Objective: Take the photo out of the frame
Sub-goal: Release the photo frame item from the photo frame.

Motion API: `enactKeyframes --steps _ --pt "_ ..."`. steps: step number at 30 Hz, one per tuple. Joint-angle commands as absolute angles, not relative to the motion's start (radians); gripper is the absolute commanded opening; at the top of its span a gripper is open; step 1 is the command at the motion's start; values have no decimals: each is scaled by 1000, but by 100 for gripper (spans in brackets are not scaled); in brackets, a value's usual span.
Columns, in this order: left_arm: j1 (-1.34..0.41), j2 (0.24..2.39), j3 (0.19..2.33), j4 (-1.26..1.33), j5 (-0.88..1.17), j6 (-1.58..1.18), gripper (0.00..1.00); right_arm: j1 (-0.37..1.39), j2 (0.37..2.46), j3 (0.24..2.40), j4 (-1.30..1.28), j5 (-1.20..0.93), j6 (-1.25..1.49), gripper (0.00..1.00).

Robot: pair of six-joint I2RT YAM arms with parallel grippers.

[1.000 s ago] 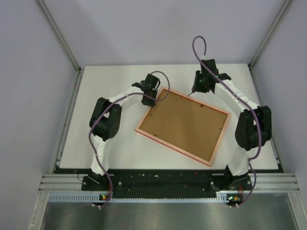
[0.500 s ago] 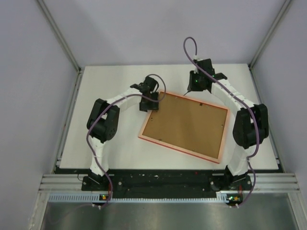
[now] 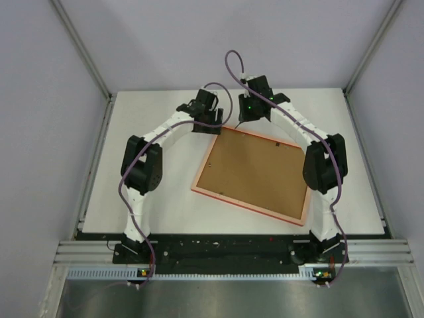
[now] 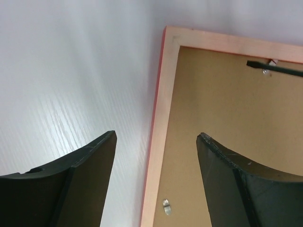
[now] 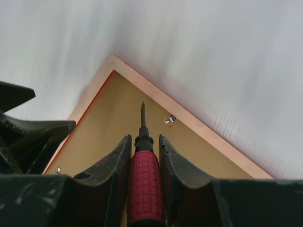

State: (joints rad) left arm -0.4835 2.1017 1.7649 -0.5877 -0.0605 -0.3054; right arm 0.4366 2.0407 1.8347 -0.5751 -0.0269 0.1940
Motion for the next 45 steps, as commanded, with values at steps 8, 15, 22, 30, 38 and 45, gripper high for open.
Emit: enactKeyframes --steps 8,15,22,30,38,45 --pt "-479 2261 1856 -534 24 -245 70 443 2066 1887 -647 51 160 0" --pt "-479 2286 1867 -543 11 -245 49 442 2080 1890 -660 132 152 0" --pt "-477 2281 1839 -546 -26 -249 23 442 2088 1902 -663 169 149 0" --pt "-477 2278 1825 -560 -61 -256 4 436 2138 1977 -727 218 134 0" --pt "-450 2281 1824 -588 -167 -328 0 354 2171 2031 -900 152 227 0" --pt "-436 2273 1783 -586 -175 -380 0 307 2131 1927 -876 92 325 0"
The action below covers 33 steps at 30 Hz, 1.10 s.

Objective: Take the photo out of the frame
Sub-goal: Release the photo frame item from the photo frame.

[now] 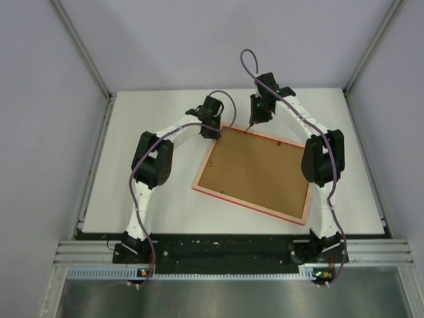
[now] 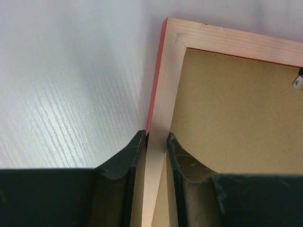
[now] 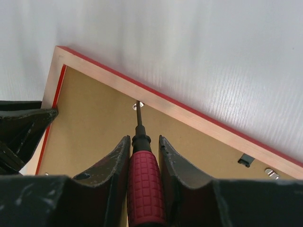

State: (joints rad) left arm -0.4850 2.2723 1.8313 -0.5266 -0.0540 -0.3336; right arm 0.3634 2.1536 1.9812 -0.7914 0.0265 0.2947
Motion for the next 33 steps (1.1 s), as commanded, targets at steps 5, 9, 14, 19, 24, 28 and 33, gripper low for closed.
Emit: enactKeyframes --steps 5,9,14,19,24,28,33 --pt "-436 2267 1778 -594 -181 -393 0 290 2143 1919 -893 72 318 0" --pt "-433 2263 1770 -594 -190 -399 0 265 2125 1893 -899 49 314 0" --pt "-431 2261 1769 -597 -199 -405 0 241 2094 1859 -904 38 308 0" --pt "-428 2244 1752 -594 -213 -408 0 227 2060 1825 -910 38 296 0" --pt "-425 2233 1741 -591 -218 -408 0 215 2042 1813 -916 41 287 0" --pt "-420 2233 1740 -592 -219 -411 0 215 2017 1795 -917 29 281 0" --pt "-416 2235 1740 -595 -218 -416 0 212 2005 1784 -925 14 278 0"
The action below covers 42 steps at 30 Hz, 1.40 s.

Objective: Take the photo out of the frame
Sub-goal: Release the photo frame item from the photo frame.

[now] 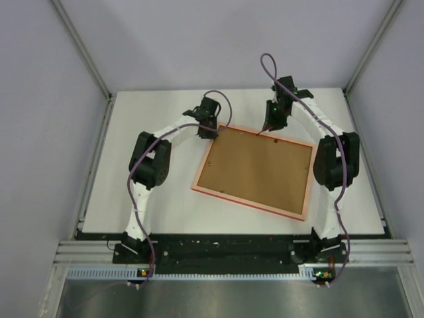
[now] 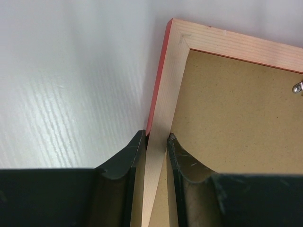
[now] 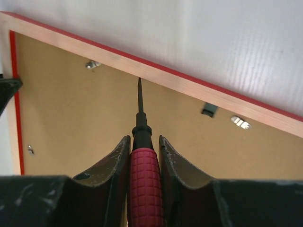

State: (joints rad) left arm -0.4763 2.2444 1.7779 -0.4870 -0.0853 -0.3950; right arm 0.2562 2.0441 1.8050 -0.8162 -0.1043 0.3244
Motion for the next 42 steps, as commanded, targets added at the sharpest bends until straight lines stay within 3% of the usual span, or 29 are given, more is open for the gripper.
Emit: enactKeyframes --steps 1,15,27,42 --pt "-416 2232 1738 -594 -218 -416 0 212 2005 1783 -927 6 275 0" --pt "-437 2217 1735 -549 -94 -350 0 285 2017 1966 -835 -282 150 0" --pt "-460 2191 1727 -540 -95 -318 0 356 2206 2118 -821 -301 143 0" --pt "-462 2174 1706 -531 -100 -311 0 321 2241 2140 -821 -236 193 0"
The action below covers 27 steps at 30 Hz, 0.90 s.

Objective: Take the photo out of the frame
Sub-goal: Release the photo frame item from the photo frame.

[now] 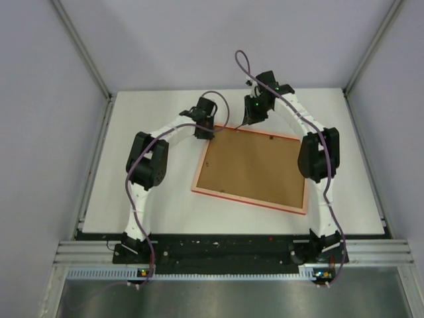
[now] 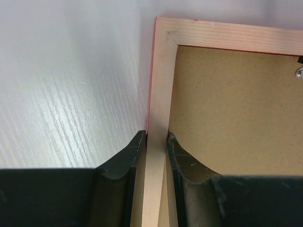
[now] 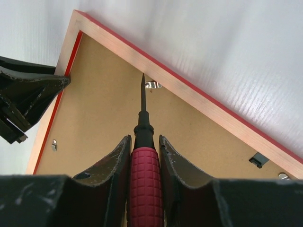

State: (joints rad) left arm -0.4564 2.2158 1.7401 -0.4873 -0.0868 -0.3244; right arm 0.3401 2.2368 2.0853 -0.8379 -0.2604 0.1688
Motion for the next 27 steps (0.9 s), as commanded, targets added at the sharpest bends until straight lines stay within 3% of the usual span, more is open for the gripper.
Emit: enactKeyframes --steps 1,12,18,27 --pt "-460 2174 1704 -529 -100 -311 0 315 2240 2140 -821 -229 196 0" --pt "-462 2169 1709 -529 -109 -308 0 285 2247 2094 -851 -204 190 0" --pt "-462 2169 1709 -531 -112 -308 0 232 2310 2138 -923 -297 291 0" --pt "-460 2175 1726 -545 -166 -316 0 184 2281 1974 -930 -429 311 0"
